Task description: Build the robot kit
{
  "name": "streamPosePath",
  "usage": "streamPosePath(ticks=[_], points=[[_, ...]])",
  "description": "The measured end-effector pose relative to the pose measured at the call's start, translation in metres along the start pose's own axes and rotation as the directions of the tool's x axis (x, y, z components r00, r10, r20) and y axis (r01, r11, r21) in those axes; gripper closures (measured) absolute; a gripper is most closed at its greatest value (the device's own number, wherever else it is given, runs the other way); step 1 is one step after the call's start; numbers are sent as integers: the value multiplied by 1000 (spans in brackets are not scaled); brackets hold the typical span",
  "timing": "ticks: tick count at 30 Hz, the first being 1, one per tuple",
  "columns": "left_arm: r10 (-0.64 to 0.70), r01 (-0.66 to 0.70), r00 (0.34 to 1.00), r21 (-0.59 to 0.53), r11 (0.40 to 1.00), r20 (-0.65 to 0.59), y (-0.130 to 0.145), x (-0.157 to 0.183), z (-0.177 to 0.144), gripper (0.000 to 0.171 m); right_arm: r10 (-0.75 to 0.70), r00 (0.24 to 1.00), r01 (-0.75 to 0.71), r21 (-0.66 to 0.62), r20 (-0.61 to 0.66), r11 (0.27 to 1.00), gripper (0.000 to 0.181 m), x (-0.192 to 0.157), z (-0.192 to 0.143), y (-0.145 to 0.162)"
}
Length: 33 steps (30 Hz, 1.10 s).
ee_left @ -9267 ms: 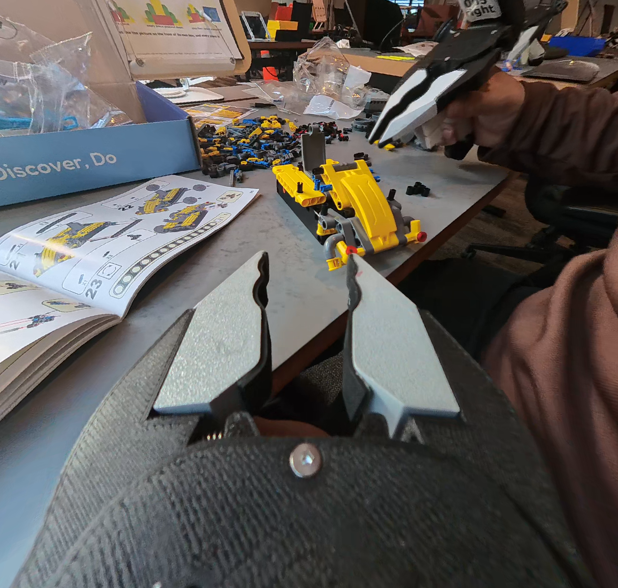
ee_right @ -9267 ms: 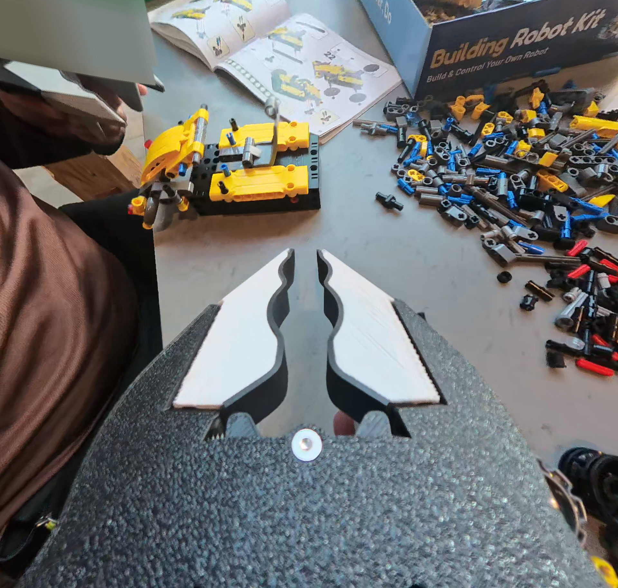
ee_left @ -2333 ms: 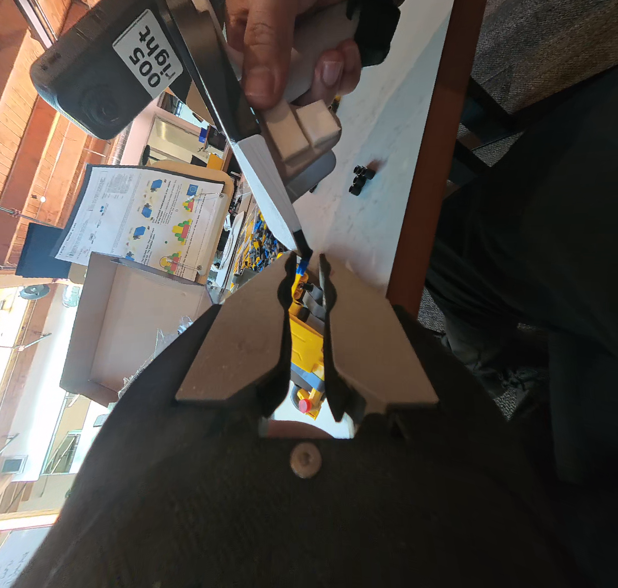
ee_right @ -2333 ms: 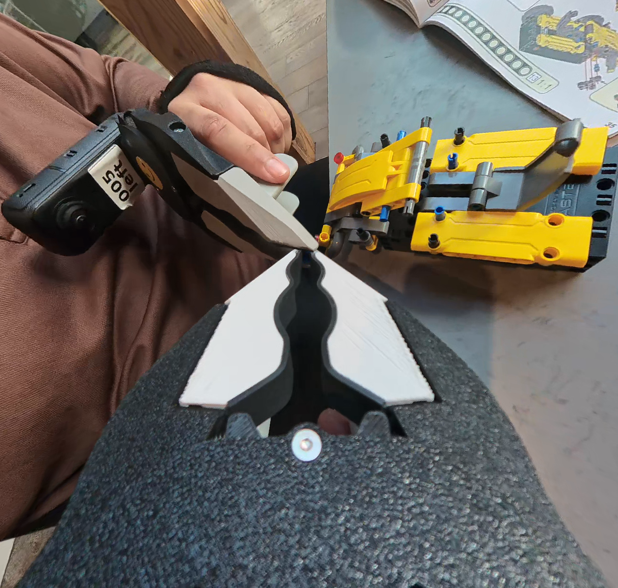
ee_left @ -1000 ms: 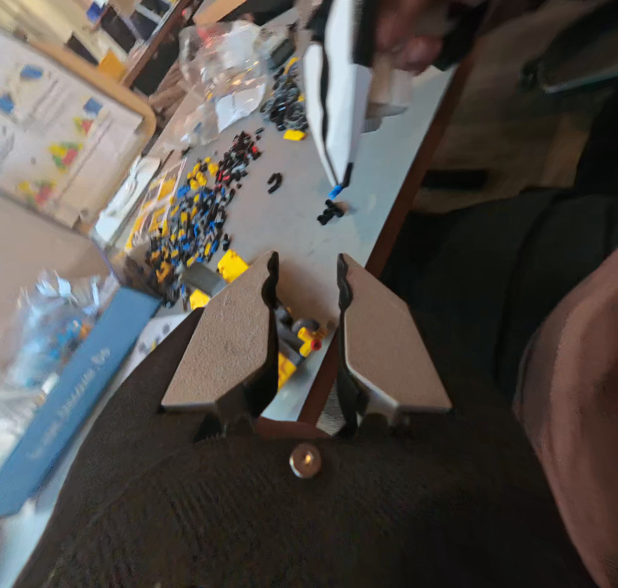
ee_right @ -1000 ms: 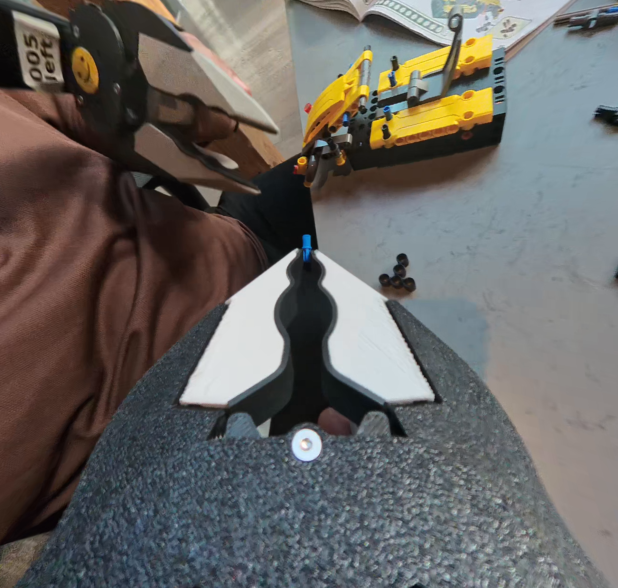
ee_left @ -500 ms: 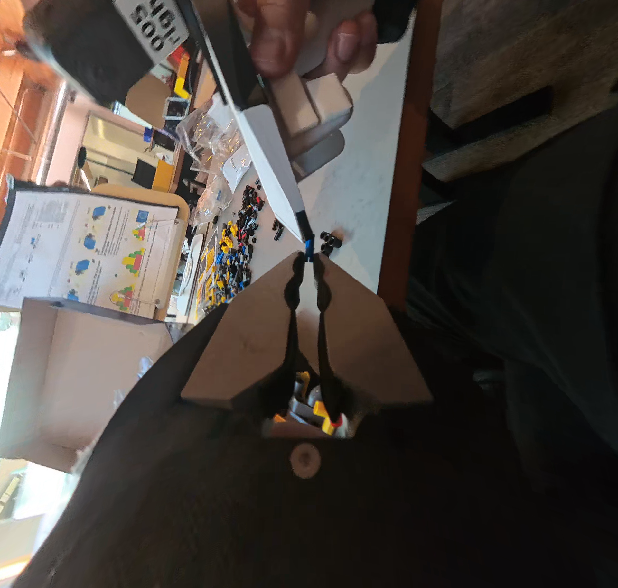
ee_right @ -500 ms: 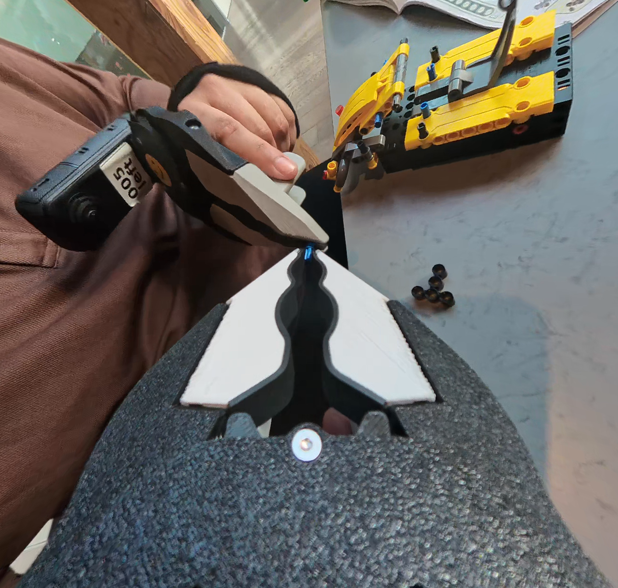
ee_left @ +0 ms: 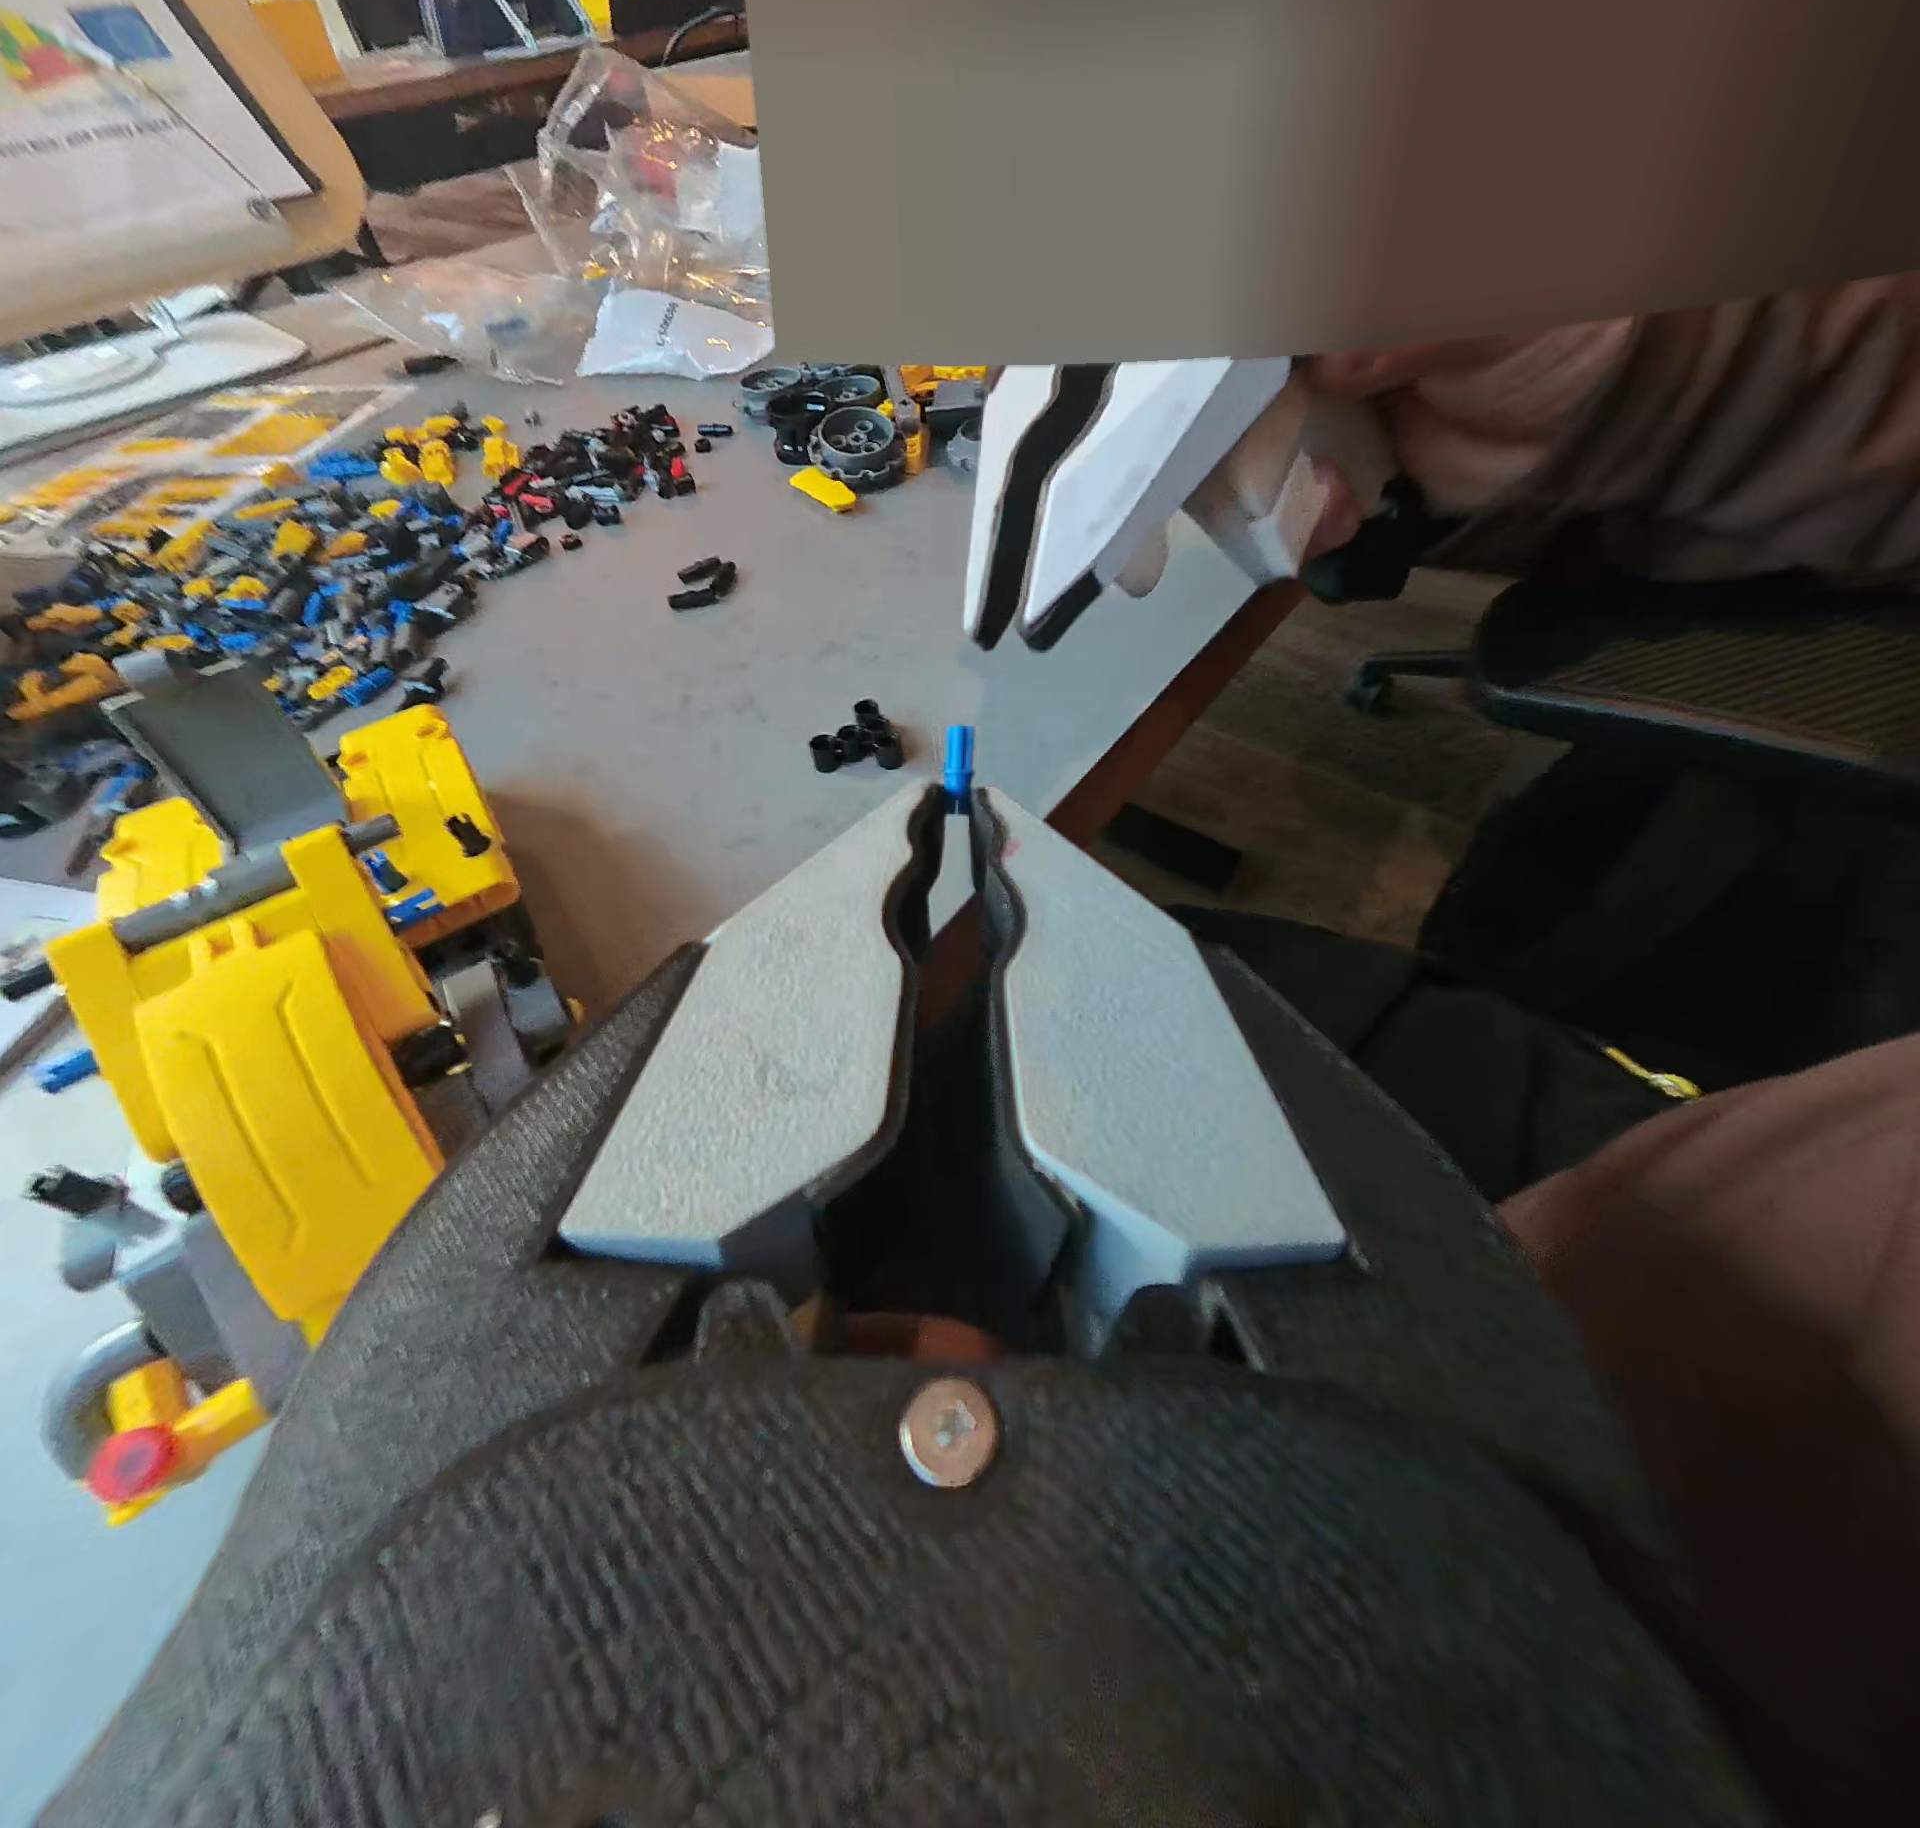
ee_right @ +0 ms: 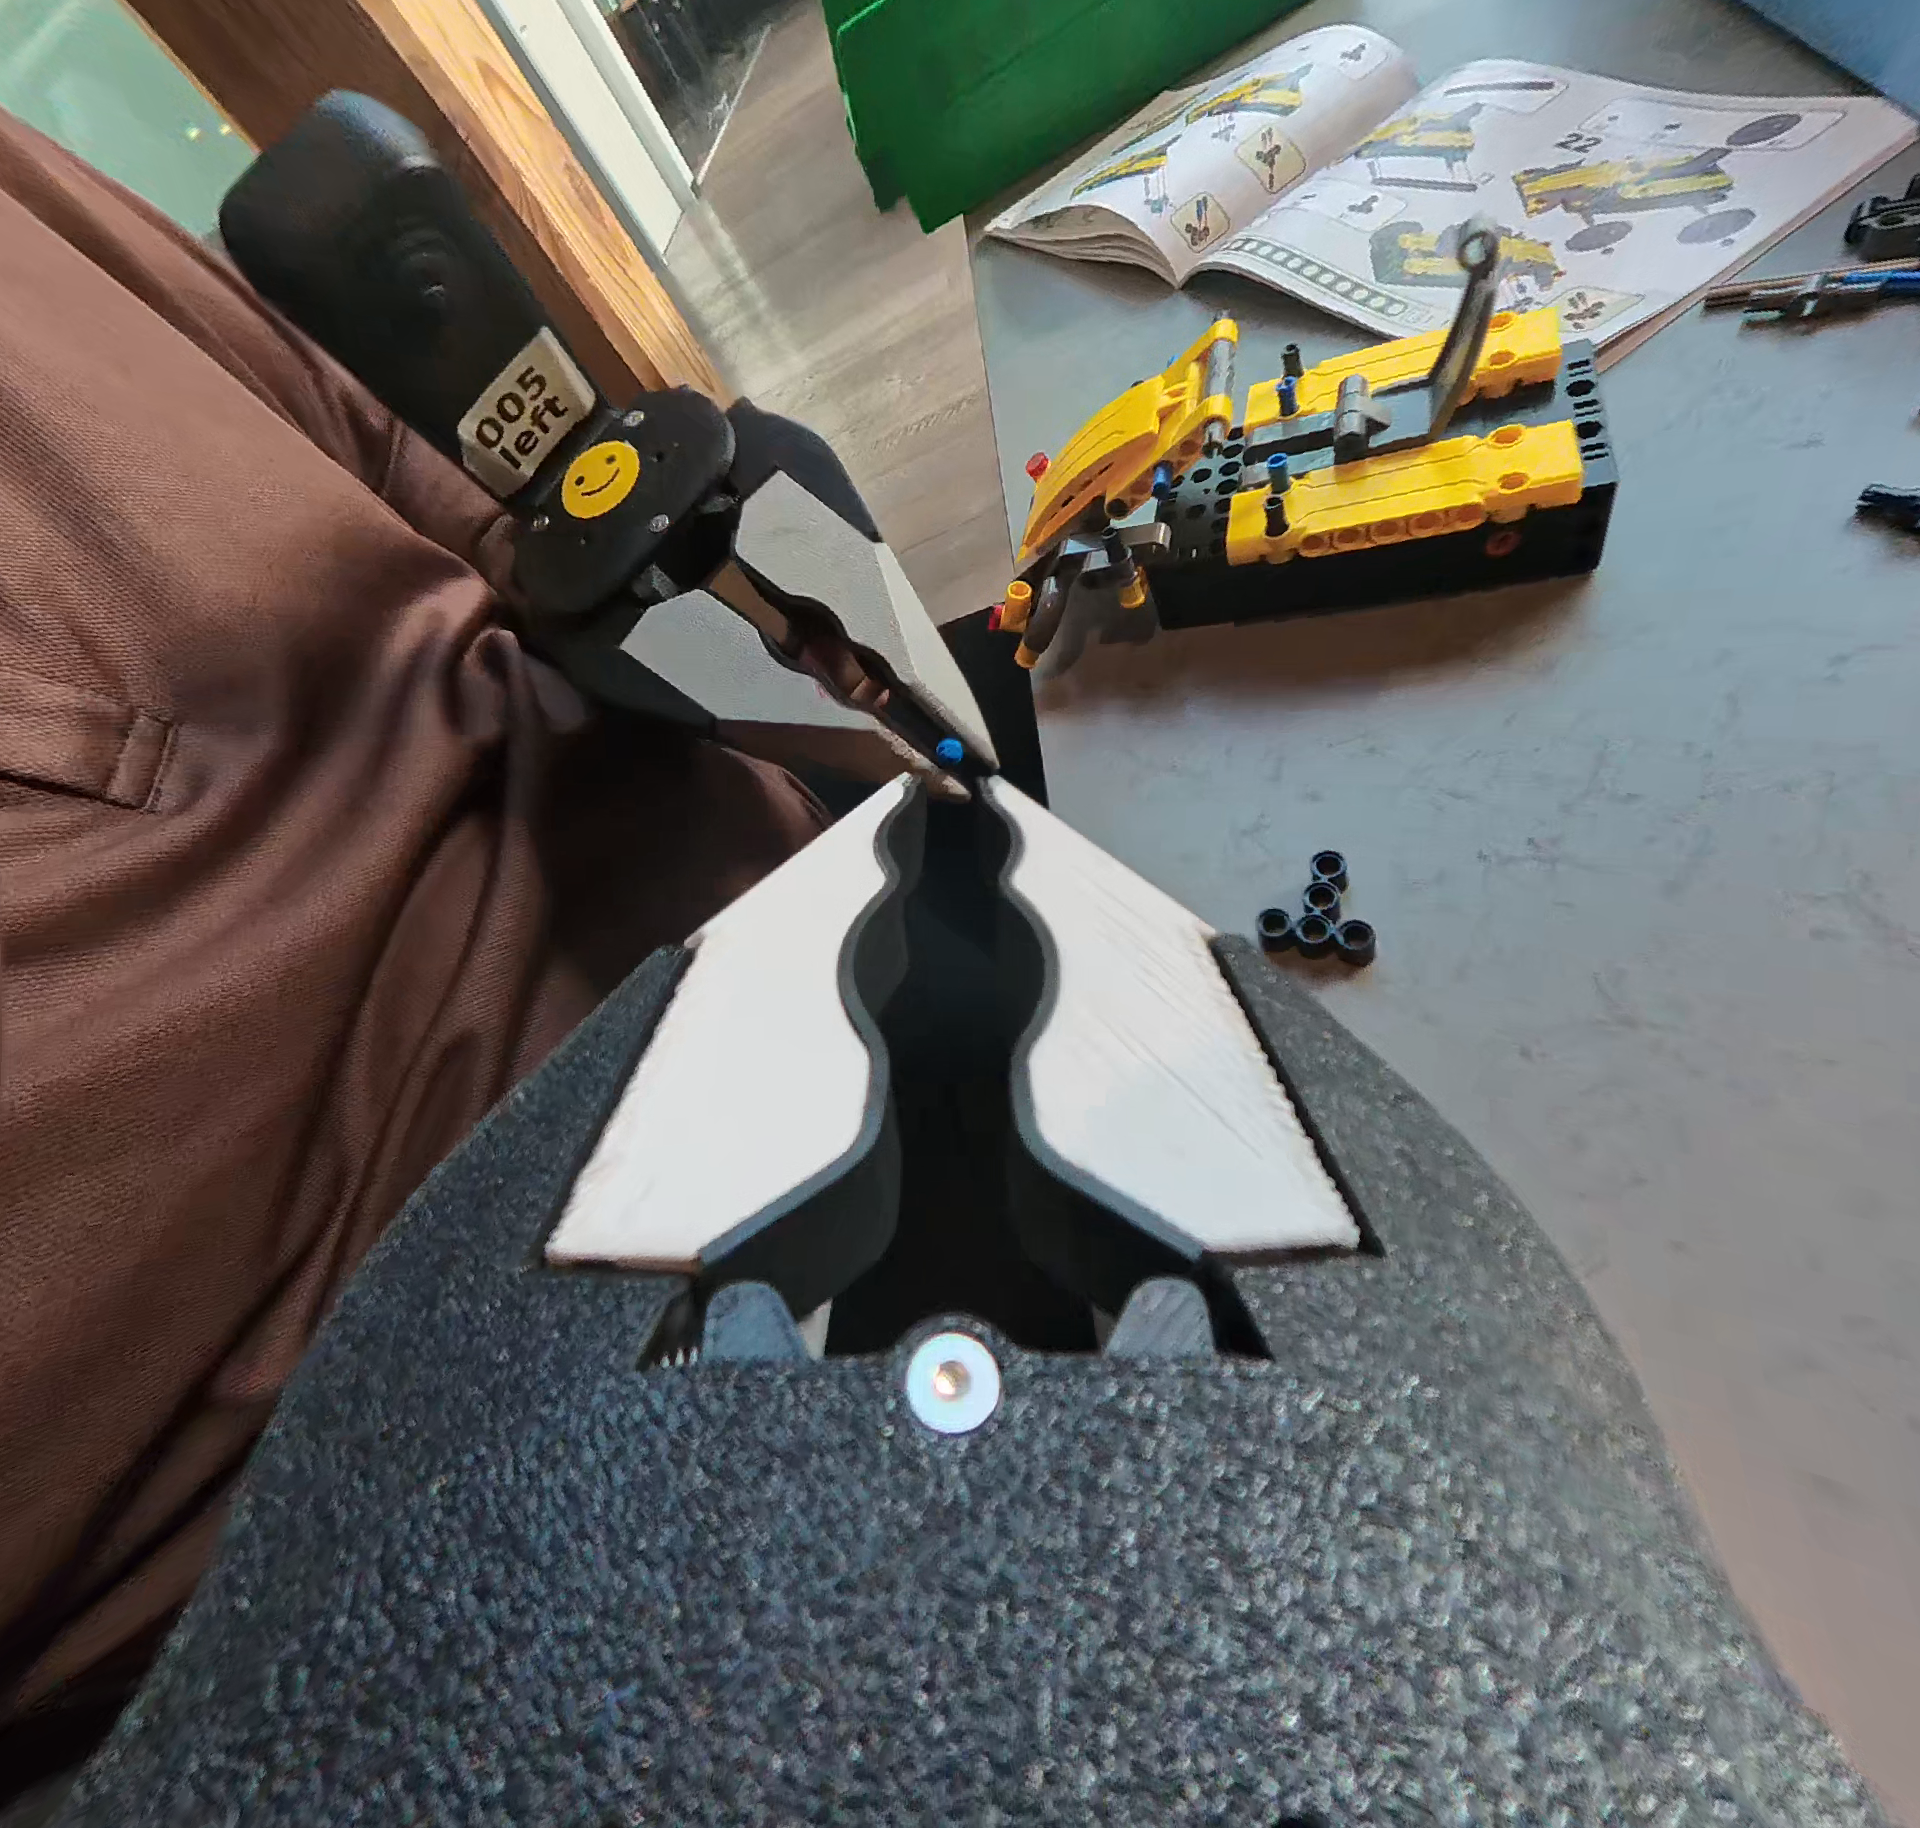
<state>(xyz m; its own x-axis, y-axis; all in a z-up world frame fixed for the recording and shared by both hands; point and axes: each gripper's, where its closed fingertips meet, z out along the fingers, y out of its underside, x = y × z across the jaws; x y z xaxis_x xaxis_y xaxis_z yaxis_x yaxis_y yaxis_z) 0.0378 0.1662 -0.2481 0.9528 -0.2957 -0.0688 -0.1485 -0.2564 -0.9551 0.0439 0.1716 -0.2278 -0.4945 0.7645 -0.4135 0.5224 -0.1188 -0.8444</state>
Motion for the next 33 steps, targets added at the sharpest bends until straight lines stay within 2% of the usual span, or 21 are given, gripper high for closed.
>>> streamPosePath(ticks=[3,6,15,23,26,27,29,33], points=[[-91,91,996,-11,996,-16,4,3,5,170,-41,999,40,-37,-30,999,179,4,5,10],[-67,67,998,-35,997,5,7,2,11,169,-57,998,55,-47,-41,997,179,6,3,15],[39,-39,999,-11,999,-9,-1,14,15,170,-64,998,64,-29,-26,998,179,0,0,13],[40,-40,999,4,999,-16,-3,14,11,169,-81,996,78,-55,-45,995,181,-4,7,11],[-7,7,1000,-5,1000,-22,-3,11,11,169,-98,993,94,-65,-61,993,181,-3,9,9],[-29,29,999,1,1000,-20,-4,8,9,167,-93,994,89,-65,-64,994,181,-1,10,7],[-76,76,997,24,997,-25,-9,0,0,149,-68,996,65,-47,-65,997,181,3,11,-3],[-125,132,989,89,987,-82,-20,-18,-44,135,-15,997,19,50,-79,999,181,18,1,-36]])
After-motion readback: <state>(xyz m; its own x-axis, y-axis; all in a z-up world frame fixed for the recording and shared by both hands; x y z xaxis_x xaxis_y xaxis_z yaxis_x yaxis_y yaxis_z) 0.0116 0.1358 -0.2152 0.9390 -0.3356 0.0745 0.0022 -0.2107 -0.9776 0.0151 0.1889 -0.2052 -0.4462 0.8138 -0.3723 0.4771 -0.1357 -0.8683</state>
